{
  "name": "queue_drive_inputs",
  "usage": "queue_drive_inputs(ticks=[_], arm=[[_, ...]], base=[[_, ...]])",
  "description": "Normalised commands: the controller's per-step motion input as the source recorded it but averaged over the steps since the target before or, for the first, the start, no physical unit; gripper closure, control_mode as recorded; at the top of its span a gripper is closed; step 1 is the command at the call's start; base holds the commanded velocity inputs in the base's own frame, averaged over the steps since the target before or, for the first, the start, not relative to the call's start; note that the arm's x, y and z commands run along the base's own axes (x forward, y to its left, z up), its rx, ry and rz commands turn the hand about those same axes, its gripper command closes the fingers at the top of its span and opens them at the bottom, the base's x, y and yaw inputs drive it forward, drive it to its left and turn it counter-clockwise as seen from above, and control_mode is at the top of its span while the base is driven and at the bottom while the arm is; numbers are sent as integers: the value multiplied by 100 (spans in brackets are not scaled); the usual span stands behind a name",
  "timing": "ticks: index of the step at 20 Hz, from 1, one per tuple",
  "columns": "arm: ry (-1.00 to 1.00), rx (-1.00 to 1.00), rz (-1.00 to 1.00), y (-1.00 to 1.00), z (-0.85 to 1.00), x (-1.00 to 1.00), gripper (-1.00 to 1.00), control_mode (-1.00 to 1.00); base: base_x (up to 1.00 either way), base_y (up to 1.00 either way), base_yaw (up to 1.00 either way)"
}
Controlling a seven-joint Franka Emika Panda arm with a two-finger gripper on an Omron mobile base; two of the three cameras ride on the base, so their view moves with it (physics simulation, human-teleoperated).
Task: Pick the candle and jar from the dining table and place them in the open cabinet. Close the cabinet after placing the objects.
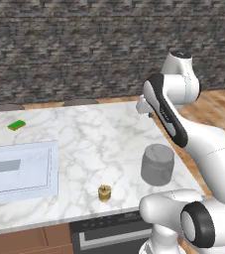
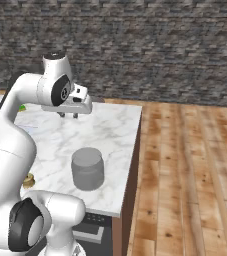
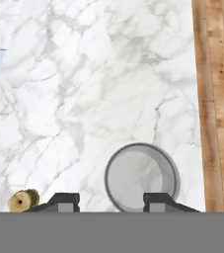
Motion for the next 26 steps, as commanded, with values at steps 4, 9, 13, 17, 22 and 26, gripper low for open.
queue_drive_inputs(ticks=[4,9,13,17,22,26], arm=[[1,-3,3,13,-7,-22,-100,-100],[3,-2,3,-5,-51,-23,-100,-100],[10,0,6,-28,-66,-10,-100,-100],[4,-1,17,-42,-60,-18,-100,-100],[-8,0,27,-55,-15,-62,-100,-100],[-5,0,28,-42,-12,-45,-100,-100]], base=[[0,0,0],[0,0,0],[0,0,0],[0,0,0],[0,0,0],[0,0,0]])
